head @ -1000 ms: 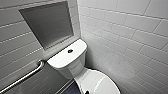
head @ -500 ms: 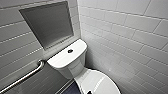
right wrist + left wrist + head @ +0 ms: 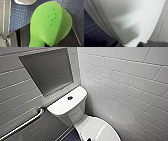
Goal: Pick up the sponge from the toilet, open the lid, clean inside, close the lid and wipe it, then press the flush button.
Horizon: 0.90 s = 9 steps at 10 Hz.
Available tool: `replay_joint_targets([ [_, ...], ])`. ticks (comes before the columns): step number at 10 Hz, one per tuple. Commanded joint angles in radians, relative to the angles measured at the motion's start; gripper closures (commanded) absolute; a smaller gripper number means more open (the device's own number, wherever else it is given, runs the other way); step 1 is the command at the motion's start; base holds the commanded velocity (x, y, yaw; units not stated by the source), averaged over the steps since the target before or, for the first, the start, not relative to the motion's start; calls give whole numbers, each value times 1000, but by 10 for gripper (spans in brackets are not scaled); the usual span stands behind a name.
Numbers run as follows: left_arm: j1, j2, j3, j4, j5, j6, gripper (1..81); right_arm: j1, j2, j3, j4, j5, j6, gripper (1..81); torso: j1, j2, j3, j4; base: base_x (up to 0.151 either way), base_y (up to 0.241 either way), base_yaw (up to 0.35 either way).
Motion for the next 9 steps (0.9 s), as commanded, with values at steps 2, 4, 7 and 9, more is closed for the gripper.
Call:
replay_joint_targets([
  [2, -187, 4, 92, -7, -58, 28, 10, 0, -24, 9, -13, -36, 2, 811, 0, 0, 0, 0, 0, 0, 0],
  [4, -190, -23, 153, -2, -79, 30, 10, 1, -22, 8, -13, -36, 2, 811, 0, 0, -1, 0, 0, 0, 0],
  [7, -190, -87, 275, 1, -120, 30, 10, 1, -21, 9, -15, -36, 2, 811, 0, 0, -1, 0, 0, 0, 0],
  [9, -189, -124, 341, 1, -145, 30, 10, -2, -22, 8, -13, -30, 2, 811, 0, 0, -1, 0, 0, 0, 0],
])
